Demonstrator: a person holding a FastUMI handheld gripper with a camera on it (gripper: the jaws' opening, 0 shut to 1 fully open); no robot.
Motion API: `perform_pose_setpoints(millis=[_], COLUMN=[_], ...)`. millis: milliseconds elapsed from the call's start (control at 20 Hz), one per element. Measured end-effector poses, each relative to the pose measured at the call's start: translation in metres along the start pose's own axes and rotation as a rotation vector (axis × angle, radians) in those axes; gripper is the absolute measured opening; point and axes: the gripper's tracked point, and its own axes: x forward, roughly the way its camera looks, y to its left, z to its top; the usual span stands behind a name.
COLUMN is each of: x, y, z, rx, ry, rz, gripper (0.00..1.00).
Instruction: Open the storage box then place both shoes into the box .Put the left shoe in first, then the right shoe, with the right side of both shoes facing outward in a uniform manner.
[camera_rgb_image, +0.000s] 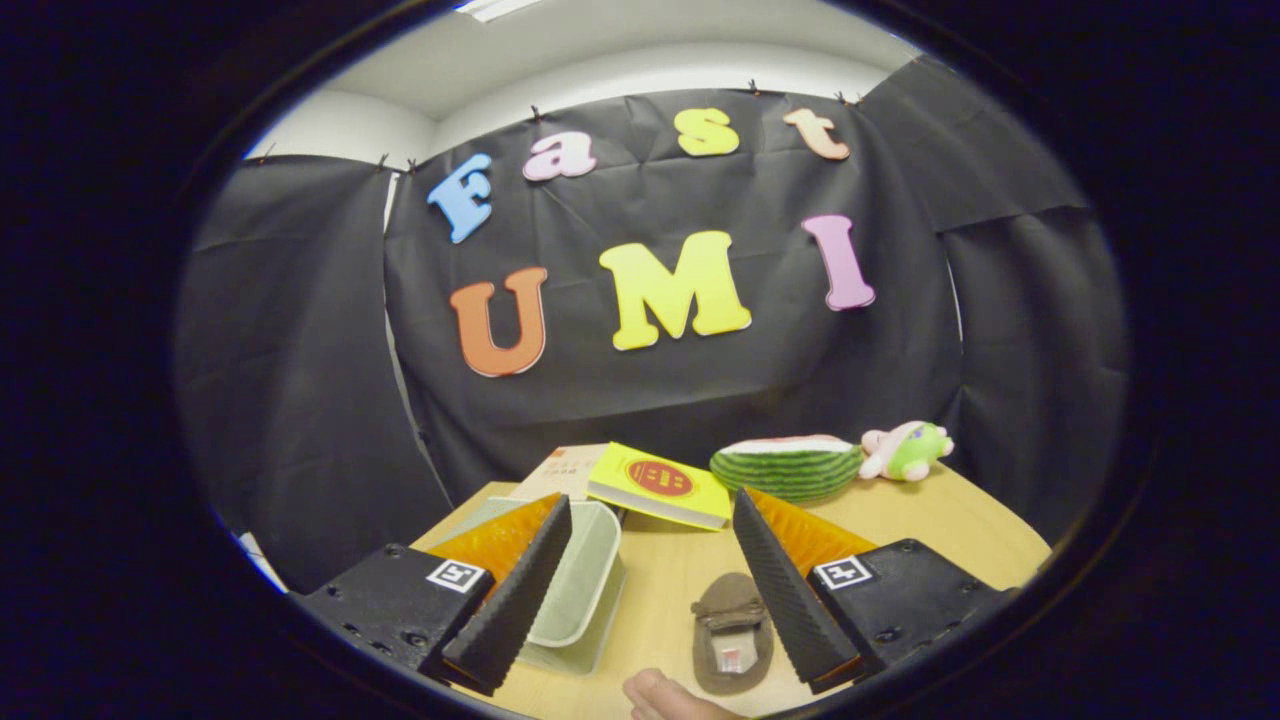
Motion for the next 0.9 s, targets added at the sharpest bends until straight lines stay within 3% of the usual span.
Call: perform_pose_setpoints(millis=[100,300,450,600,800,900], x=[0.02,0.051,0.076,0.101,0.11,0.123], y=[0.004,0.029,0.029,0.037,0.06,0.057], z=[-0.016,-0.058,-0.089,-0.109,-0.119,-0.125], rx=[0.026,0.178,0.178,0.242,0.421,0.461], ry=[0.077,0.304,0.457,0.545,0.648,0.678], rz=[0.038,0.209,0.247,0.318,0.48,0.506], gripper=[1.0,1.0,1.0,1.0,0.99,0.99])
